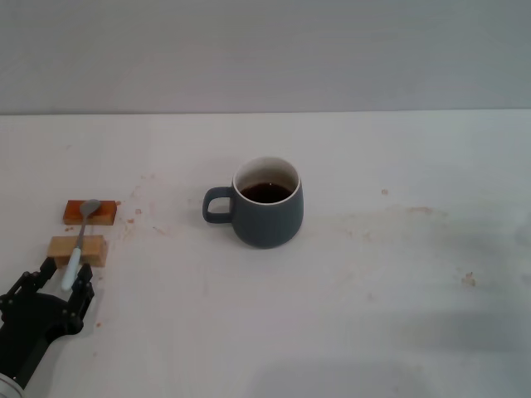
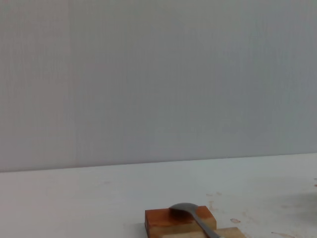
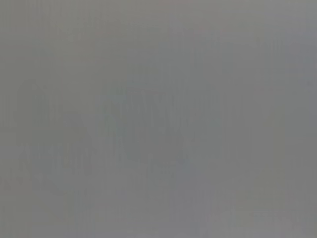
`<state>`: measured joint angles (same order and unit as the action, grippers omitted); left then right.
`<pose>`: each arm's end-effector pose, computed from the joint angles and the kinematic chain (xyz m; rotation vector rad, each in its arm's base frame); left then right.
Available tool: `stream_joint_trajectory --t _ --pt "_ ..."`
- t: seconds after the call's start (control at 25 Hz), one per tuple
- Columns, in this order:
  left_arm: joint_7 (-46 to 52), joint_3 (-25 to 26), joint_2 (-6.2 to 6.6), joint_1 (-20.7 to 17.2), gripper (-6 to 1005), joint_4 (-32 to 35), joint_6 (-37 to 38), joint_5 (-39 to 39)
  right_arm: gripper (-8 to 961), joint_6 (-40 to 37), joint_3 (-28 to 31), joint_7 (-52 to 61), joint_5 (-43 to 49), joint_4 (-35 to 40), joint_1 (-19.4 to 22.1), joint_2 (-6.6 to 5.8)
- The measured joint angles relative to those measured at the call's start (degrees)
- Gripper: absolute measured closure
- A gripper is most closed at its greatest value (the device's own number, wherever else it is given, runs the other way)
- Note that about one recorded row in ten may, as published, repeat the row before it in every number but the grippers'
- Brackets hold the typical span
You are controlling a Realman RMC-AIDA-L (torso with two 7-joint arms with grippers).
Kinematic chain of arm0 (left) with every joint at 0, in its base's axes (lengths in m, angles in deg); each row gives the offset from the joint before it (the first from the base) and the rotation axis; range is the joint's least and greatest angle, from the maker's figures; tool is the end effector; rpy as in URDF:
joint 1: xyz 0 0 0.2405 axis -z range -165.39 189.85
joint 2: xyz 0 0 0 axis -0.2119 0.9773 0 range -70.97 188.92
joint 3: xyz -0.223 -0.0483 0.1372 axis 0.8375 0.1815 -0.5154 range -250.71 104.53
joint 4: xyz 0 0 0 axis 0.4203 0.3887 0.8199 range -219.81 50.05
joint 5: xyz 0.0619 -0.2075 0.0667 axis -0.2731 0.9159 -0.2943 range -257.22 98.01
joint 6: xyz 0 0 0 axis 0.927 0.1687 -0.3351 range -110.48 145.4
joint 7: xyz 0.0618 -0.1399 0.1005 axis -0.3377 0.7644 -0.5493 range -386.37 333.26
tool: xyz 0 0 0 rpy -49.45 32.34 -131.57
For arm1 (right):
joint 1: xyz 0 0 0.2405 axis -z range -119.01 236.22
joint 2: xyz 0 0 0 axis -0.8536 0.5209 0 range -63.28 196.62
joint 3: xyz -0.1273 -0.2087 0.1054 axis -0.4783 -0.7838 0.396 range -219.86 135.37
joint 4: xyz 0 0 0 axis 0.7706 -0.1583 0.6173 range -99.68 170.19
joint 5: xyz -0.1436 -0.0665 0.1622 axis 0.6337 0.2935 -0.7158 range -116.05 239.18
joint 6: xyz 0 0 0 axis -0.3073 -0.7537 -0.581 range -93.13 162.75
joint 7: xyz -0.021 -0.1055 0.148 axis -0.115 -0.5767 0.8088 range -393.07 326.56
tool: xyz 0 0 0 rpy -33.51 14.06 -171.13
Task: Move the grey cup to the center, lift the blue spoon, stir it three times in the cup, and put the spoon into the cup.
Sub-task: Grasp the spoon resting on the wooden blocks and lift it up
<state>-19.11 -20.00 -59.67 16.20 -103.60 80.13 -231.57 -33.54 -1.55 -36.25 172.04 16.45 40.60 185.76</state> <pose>-0.3956 0.2624 -0.0766 -1.7396 -0.6883 -0.5284 0.3640 0.3489 -0.0243 -1.3761 0.6198 0.6416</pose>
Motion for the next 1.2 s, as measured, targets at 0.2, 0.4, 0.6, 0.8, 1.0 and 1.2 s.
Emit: stream_joint_trajectory --t 0.2,0.4,0.6,0.8,1.0,1.2 --pt "0.02 -0.13 0.01 0.01 505 -0.08 -0.02 0.0 954 -0.02 0.0 0.01 0.07 -0.01 -0.01 0.0" --pt "0.02 -0.01 0.0 0.07 548 -0.09 -0.02 0.0 954 -0.06 0.0 0.01 0.08 -0.24 0.06 0.0" --pt "-3.31 -0.26 -0.03 0.47 592 0.42 0.46 -0.13 955 -0.12 -0.14 0.01 0.08 -0.35 0.16 0.0" --pt "-5.38 -0.26 -0.18 0.72 636 0.33 0.53 -0.01 955 -0.74 -0.48 0.01 0.08 -0.49 0.34 0.02" --pt "-5.51 -0.37 -0.08 0.64 725 0.05 0.57 0.01 955 -0.83 -0.52 0.01 0.08 -0.52 0.46 0.09" --pt "-5.99 -0.47 -0.05 0.62 820 -0.51 0.74 -0.13 955 -0.83 -0.53 0.01 0.02 -0.5 0.52 0.09"
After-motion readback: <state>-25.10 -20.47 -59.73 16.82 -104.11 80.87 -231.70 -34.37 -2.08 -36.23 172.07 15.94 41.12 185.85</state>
